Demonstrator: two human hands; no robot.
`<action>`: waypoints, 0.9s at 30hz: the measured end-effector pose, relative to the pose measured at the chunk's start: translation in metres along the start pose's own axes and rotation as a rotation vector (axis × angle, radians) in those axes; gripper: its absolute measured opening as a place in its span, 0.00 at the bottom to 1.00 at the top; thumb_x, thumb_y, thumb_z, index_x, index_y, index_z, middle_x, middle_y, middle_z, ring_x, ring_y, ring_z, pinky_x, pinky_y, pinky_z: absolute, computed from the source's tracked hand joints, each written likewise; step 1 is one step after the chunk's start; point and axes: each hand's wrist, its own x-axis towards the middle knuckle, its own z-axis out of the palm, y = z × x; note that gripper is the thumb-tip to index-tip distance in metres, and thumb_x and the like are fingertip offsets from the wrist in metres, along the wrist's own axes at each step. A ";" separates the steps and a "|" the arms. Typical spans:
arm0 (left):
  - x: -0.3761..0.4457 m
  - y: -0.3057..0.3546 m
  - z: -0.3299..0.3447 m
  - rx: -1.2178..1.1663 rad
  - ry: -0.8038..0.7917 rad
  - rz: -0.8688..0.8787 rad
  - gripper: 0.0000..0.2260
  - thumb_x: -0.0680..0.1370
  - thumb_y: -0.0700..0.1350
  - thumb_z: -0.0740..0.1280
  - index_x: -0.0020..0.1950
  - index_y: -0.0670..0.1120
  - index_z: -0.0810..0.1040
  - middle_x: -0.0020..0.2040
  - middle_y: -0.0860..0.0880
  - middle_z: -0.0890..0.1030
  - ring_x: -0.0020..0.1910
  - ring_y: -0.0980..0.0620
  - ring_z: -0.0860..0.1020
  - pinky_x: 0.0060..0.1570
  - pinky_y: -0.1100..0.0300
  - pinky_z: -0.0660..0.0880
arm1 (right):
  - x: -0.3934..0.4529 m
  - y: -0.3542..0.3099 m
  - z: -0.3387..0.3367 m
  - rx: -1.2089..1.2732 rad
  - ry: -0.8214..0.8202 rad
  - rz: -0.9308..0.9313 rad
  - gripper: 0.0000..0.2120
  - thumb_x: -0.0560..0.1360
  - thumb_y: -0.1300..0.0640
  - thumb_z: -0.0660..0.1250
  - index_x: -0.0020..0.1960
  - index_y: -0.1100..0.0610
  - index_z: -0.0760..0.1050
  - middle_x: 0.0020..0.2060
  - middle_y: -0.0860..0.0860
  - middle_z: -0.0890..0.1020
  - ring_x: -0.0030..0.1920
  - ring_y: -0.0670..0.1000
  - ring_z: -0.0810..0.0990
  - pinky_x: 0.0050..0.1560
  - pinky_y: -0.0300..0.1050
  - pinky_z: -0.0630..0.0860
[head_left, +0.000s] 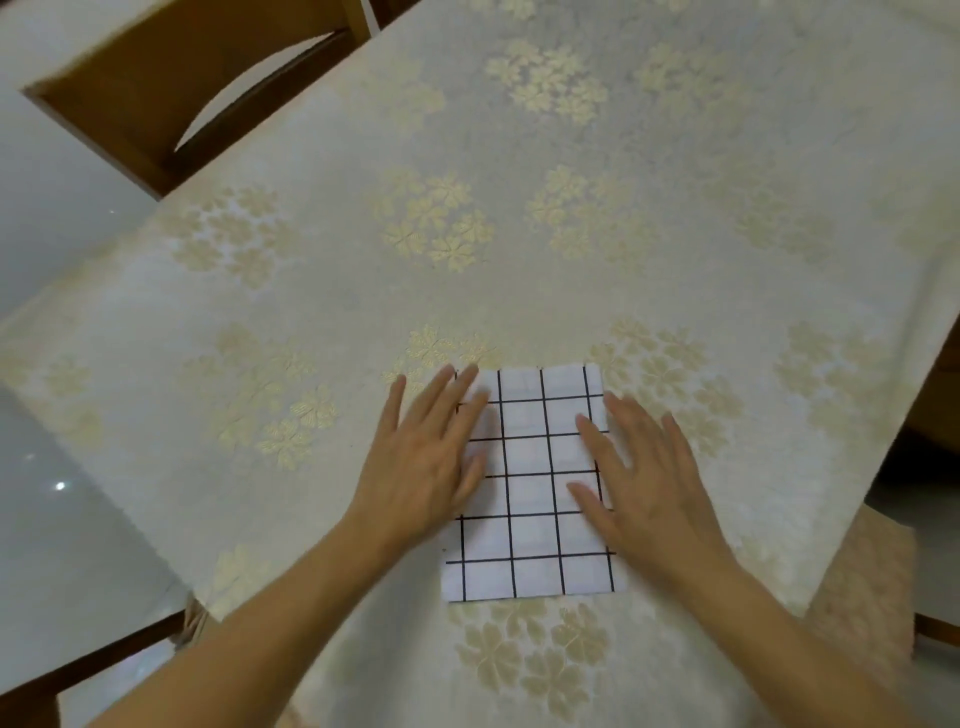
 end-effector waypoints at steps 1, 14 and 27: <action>0.012 -0.007 -0.005 0.003 0.009 -0.016 0.25 0.82 0.56 0.52 0.77 0.47 0.65 0.79 0.46 0.63 0.78 0.46 0.61 0.76 0.37 0.55 | 0.013 0.008 -0.004 -0.011 0.004 -0.017 0.28 0.81 0.41 0.52 0.75 0.56 0.67 0.77 0.59 0.63 0.78 0.57 0.59 0.77 0.58 0.52; 0.071 -0.014 0.001 0.000 0.018 0.040 0.14 0.78 0.49 0.64 0.59 0.43 0.74 0.71 0.41 0.70 0.69 0.41 0.71 0.68 0.35 0.66 | 0.115 0.017 -0.012 -0.080 -0.011 -0.269 0.15 0.73 0.53 0.75 0.55 0.56 0.77 0.64 0.60 0.78 0.69 0.62 0.74 0.69 0.63 0.68; 0.076 -0.012 0.004 -0.036 0.004 0.091 0.15 0.77 0.50 0.58 0.58 0.43 0.74 0.74 0.40 0.68 0.73 0.40 0.66 0.68 0.32 0.64 | 0.126 0.010 -0.009 -0.046 -0.164 -0.218 0.11 0.83 0.49 0.57 0.56 0.57 0.69 0.77 0.61 0.60 0.79 0.62 0.50 0.76 0.67 0.49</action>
